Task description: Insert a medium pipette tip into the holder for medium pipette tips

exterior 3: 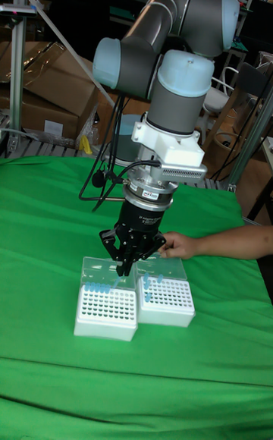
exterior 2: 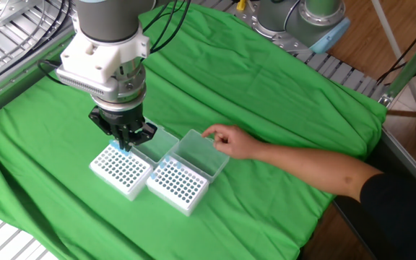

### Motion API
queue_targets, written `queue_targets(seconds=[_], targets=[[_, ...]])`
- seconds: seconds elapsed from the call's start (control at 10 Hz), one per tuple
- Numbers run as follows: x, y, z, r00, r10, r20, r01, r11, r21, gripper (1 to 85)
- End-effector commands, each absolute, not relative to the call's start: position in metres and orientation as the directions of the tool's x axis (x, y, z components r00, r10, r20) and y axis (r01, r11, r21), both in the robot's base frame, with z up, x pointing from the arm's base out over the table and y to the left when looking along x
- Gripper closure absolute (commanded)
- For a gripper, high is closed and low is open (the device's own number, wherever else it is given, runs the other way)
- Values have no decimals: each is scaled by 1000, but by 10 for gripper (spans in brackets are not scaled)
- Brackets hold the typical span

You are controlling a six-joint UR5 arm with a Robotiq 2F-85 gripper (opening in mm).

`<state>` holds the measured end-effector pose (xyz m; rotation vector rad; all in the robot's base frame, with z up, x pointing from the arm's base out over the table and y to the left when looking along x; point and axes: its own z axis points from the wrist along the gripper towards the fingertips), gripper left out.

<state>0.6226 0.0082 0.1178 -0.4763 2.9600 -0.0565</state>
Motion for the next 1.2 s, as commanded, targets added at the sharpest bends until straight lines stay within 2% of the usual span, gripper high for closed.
queue_targets(seconds=[0.0,0.5,0.6,0.8,1.1], targets=[[627,10,117,-939,-310,-151,-306,951,-50,847],[617,9,102,-930,-332,-156,-332,943,-26,847],[610,9,97,-924,-355,-144,-357,934,-12,743],[603,5,91,-915,-382,-133,-384,923,-9,647],[601,10,91,-920,-369,-136,-373,928,7,607]])
